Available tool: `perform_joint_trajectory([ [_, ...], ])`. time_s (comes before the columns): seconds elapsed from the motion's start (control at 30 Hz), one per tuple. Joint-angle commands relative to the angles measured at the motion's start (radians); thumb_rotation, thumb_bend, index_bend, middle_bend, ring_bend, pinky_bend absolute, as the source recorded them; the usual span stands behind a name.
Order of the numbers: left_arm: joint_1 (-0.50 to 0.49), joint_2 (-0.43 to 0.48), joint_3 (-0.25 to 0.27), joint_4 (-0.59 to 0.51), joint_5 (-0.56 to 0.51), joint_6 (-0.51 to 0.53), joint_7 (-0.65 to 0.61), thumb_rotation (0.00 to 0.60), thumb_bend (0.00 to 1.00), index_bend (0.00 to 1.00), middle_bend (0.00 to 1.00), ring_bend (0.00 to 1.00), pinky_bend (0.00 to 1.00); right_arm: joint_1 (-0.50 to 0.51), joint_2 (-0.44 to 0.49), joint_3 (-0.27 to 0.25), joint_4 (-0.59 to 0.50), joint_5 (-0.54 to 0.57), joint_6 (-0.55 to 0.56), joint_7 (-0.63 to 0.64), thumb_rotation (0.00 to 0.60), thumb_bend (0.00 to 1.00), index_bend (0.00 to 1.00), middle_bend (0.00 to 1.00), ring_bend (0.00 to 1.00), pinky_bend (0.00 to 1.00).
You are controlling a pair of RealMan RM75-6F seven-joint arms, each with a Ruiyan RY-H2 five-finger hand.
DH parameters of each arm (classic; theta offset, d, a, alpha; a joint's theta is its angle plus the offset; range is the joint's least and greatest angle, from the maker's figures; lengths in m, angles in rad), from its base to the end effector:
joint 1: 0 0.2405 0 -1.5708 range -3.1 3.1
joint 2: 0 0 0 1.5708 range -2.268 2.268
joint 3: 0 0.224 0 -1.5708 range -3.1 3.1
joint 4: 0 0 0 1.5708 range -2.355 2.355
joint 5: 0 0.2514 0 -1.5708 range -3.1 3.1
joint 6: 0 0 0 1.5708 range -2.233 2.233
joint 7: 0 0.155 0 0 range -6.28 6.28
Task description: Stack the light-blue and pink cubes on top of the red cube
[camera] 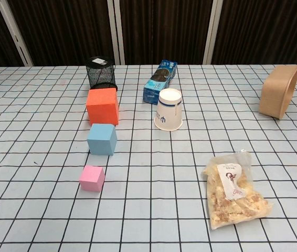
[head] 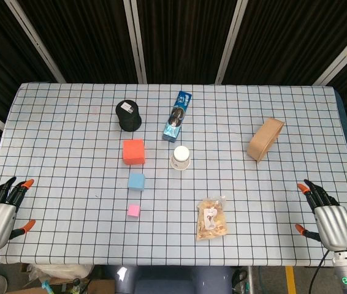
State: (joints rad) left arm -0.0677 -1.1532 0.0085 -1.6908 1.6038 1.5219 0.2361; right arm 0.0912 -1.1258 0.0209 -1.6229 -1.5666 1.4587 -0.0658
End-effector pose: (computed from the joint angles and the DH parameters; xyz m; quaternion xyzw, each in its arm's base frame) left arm -0.2654 0.1709 0.0811 -0.6478 -0.3354 -0.3629 0.5799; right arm -0.2885 -0.1867 0.0919 0.6354 -0.3712 0.3722 0.5656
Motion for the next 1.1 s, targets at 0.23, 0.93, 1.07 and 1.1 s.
perform_joint_trajectory([
  [0.23,-0.004,-0.004,0.005,-0.002,-0.002,-0.015,0.019,0.6,0.2,0.1,0.15,0.07,0.15,-0.004,0.004,-0.008,-0.008,-0.01,0.006,-0.01,0.6,0.14,0.14,0.11,0.16,0.35],
  [0.93,-0.017,-0.018,-0.002,0.013,-0.008,-0.032,0.016,0.6,0.2,0.1,0.15,0.07,0.15,0.002,0.004,-0.003,0.004,0.008,-0.014,0.001,0.6,0.14,0.14,0.11,0.18,0.35],
  [1.07,-0.03,-0.03,-0.002,0.028,-0.004,-0.051,0.008,0.6,0.2,0.1,0.15,0.07,0.15,-0.001,0.007,-0.005,0.001,0.002,-0.007,0.007,0.6,0.14,0.14,0.11,0.18,0.35],
  [1.1,-0.035,-0.034,-0.003,0.032,-0.005,-0.058,0.005,0.6,0.2,0.1,0.15,0.07,0.15,-0.001,0.008,-0.006,0.001,0.002,-0.007,0.009,0.6,0.14,0.14,0.11,0.18,0.35],
])
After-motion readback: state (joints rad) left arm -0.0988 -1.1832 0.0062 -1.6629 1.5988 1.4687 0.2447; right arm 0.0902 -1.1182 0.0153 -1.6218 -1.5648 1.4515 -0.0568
